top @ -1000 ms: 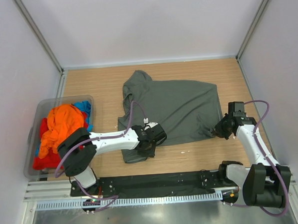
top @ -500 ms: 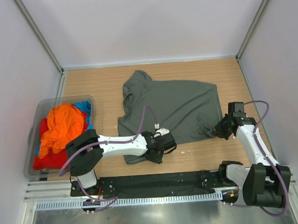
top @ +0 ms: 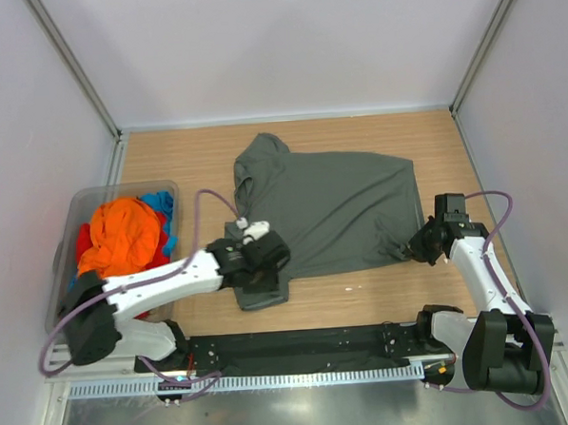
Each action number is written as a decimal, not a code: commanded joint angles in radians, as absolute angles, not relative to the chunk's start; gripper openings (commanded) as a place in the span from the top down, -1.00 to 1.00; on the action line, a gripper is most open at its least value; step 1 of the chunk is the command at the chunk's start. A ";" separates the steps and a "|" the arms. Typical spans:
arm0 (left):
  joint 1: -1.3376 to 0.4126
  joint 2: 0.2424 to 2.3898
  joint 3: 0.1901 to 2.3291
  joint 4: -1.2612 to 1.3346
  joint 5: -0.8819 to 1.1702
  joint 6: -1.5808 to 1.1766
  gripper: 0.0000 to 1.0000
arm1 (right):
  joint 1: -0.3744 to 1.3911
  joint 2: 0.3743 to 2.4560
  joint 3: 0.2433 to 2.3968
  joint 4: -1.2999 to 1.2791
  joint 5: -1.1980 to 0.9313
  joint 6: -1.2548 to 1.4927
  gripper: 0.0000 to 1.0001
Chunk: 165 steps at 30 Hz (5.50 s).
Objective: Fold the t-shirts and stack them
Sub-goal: Fold the tshirt
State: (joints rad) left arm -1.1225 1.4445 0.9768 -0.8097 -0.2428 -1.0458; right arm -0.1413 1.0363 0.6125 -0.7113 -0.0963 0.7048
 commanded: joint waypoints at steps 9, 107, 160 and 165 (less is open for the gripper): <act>-0.847 0.971 0.648 -0.748 -0.218 -1.253 -0.07 | -0.146 1.020 0.614 -0.683 -0.107 0.690 0.98; -0.281 1.636 2.160 -0.816 -0.114 -0.791 1.00 | -0.146 1.230 1.600 -0.407 0.069 0.769 0.97; -0.505 0.853 0.558 -0.532 0.049 -0.996 1.00 | -0.150 0.877 0.670 -0.822 0.245 0.854 0.97; -0.505 0.940 0.636 -0.549 0.008 -0.993 1.00 | -0.150 0.890 0.663 -0.805 0.265 0.868 0.98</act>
State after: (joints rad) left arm -0.5003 0.8948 0.5644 -0.5491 0.0422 -0.9913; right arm -0.1459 0.8921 0.6369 -0.8204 0.2184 0.8421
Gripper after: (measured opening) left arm 0.005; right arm 0.042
